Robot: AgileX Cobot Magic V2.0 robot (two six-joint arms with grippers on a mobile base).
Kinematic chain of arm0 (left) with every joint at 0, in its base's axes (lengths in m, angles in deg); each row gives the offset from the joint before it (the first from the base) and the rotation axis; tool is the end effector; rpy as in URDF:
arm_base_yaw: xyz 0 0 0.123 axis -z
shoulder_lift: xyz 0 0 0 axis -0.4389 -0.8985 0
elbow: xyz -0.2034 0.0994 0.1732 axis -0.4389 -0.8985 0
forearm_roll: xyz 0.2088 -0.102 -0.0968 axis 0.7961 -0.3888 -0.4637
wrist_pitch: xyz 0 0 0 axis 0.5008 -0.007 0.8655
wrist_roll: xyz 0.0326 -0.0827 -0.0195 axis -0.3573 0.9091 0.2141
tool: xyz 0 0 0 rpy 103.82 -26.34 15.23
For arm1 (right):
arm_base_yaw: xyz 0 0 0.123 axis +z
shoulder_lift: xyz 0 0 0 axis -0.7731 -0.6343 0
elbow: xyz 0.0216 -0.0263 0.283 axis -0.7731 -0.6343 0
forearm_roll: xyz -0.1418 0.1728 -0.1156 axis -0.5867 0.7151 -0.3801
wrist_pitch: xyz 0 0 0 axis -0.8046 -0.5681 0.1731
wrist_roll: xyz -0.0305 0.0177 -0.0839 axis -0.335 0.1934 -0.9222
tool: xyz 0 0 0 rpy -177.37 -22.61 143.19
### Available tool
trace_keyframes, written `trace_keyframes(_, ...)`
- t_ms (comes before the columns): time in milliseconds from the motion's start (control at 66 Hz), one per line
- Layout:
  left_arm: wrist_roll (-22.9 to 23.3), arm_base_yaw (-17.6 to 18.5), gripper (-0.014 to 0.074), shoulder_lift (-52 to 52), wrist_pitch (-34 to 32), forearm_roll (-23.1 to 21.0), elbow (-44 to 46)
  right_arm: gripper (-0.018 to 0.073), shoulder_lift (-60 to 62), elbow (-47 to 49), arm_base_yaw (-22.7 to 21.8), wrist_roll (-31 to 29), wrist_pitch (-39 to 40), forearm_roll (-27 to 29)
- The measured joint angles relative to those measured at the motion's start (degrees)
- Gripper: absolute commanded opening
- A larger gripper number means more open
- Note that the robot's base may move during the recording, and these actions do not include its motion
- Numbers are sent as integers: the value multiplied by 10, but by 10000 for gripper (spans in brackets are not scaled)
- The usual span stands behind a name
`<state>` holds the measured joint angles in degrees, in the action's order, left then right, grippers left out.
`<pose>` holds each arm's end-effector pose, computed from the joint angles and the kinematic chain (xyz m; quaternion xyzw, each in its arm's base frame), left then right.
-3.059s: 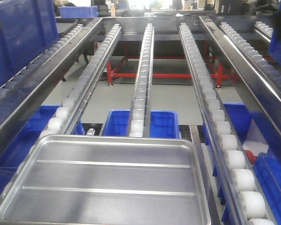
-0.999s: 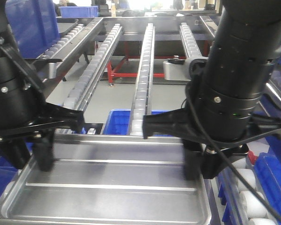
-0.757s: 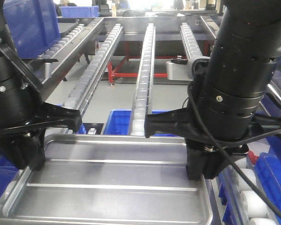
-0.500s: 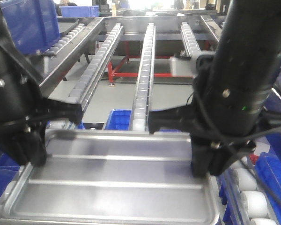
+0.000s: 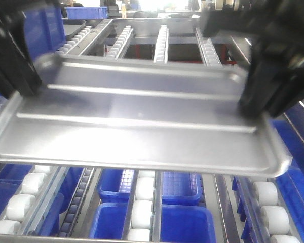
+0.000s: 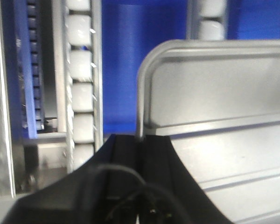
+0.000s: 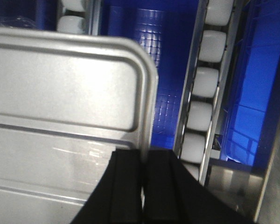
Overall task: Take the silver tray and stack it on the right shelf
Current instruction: 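Hold the tray with both grippers while the base turns away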
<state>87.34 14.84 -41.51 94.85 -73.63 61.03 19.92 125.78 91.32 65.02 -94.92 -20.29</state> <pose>0.1859 -0.1541 0.3101 0.0825 0.9629 -0.1266 0.2235 0.1823 0.1420 0.2921 -0.0036 0.9636 0.1198 0.2388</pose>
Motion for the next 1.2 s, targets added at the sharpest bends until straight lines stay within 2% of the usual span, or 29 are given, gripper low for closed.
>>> trace_keyframes(242,33,64,-93,35,29,2,0,57,78,0,32,-1,-77,6)
trace_keyframes(318,38,74,-93,35,29,6,0,57,79,0,34,-1,-88,6)
trace_keyframes(1196,41,77,-93,35,27,12,0,57,79,0,34,-2,-89,-1)
